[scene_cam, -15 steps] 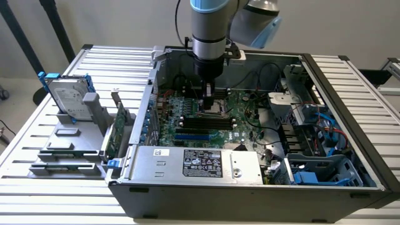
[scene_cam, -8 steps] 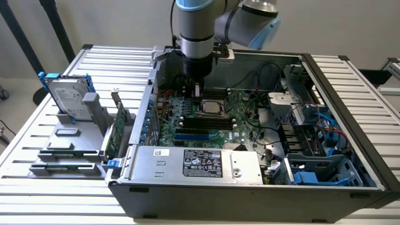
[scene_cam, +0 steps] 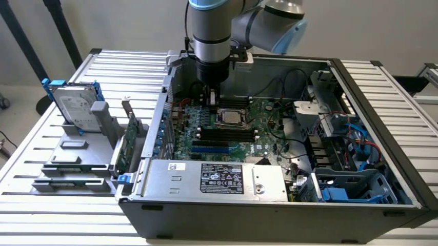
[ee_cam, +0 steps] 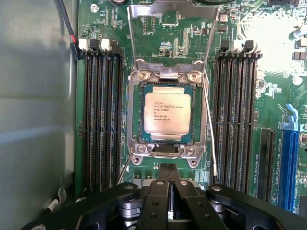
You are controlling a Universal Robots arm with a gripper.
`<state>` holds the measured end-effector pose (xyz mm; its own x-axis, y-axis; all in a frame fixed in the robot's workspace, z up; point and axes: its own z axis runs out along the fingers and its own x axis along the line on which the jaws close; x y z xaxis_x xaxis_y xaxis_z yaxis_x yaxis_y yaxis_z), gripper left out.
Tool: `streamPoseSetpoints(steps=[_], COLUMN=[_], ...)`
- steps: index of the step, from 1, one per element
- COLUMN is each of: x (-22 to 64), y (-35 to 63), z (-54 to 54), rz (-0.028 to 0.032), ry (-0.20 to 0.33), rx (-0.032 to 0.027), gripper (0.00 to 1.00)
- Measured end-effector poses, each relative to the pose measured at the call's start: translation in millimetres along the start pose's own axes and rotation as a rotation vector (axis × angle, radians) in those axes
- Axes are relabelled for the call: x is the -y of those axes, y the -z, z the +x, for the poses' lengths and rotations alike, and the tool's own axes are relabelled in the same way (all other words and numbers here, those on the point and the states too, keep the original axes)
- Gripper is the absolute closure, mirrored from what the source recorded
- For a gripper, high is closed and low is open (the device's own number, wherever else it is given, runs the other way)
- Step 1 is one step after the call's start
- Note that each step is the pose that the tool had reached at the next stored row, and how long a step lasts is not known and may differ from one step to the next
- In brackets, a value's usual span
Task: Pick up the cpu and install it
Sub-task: 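Close the cpu cover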
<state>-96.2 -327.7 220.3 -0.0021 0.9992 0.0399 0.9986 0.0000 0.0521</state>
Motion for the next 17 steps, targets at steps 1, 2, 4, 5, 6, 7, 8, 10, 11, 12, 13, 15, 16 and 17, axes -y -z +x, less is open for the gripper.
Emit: streamPoseSetpoints(steps=[1, 2, 4, 5, 6, 7, 8, 10, 11, 12, 13, 15, 16, 17], x=[0.0, 0.0, 0.0, 0.0, 0.0, 0.0, 0.0, 0.0, -0.1, -1.5, -3.7, -10.7, -15.1, -19.5], y=[0.0, 0.0, 0.0, 0.0, 0.0, 0.0, 0.0, 0.0, 0.1, 0.0, -0.1, -0.1, 0.2, 1.0], z=[0.0, 0.0, 0.0, 0.0, 0.0, 0.0, 0.0, 0.0, 0.0, 0.0, -0.1, -0.4, -0.7, -1.1], rz=[0.0, 0.0, 0.0, 0.0, 0.0, 0.0, 0.0, 0.0, 0.0002, 0.0003, 0.0007, 0.0039, 0.0067, 0.0105], ry=[0.0, 0.0, 0.0, 0.0, 0.0, 0.0, 0.0, 0.0, 0.0, 0.0, 0.0, 0.0, 0.0, -0.001], rx=[0.0, 0.0, 0.0, 0.0, 0.0, 0.0, 0.0, 0.0, -0.0008, -0.0012, -0.0018, -0.0021, -0.0023, -0.0022], gripper=[0.89, 0.89, 0.89, 0.89, 0.89, 0.89, 0.89, 0.89, 0.89, 0.89, 0.89, 0.89, 0.89, 0.89])
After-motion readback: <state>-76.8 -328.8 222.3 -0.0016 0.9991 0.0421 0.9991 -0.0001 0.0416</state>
